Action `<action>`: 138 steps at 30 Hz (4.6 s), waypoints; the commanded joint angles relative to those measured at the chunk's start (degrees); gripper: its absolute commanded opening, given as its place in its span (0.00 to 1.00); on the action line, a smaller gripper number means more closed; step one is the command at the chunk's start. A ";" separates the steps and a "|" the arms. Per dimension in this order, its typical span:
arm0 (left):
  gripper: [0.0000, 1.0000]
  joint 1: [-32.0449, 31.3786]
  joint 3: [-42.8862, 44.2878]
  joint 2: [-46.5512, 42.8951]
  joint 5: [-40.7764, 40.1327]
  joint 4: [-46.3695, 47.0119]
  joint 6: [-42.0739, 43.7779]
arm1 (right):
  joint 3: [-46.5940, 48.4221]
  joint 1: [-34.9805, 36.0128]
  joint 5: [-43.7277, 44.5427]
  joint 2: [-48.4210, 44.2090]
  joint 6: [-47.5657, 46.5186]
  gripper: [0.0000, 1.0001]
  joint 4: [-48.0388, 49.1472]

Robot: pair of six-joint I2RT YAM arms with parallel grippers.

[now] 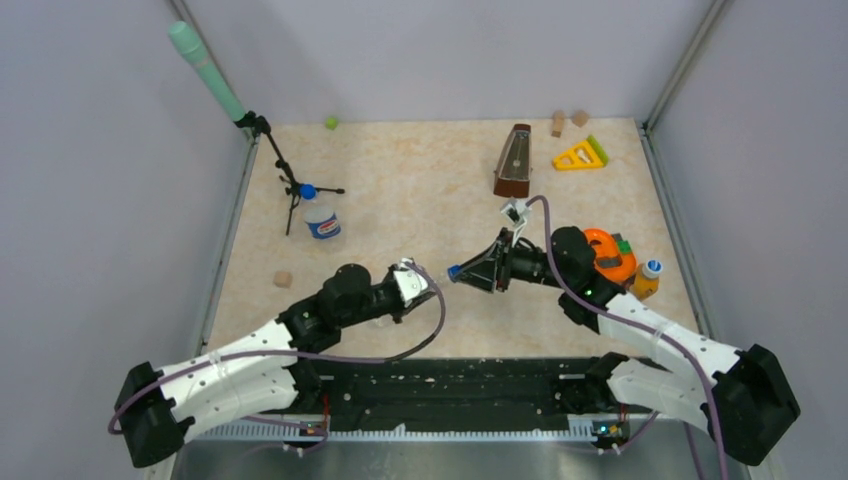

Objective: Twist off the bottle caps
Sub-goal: Unscrew the bottle cap from the plastic bottle.

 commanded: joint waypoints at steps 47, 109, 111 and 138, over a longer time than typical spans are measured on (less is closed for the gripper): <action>0.00 2.43 0.92 0.79 -8.60 2.24 12.19 | 5.95 0.79 13.48 -11.01 2.72 0.63 -19.86; 0.00 -11.88 -3.01 10.94 -28.98 28.56 42.09 | -9.29 0.61 17.64 -9.76 38.62 0.11 7.20; 0.00 -11.89 -2.93 10.99 -28.87 28.40 41.83 | -8.96 0.61 17.29 -9.66 38.16 0.26 7.01; 0.00 -4.69 12.38 3.75 -0.59 -8.00 16.53 | -1.55 0.61 7.12 -8.30 8.51 0.00 -7.50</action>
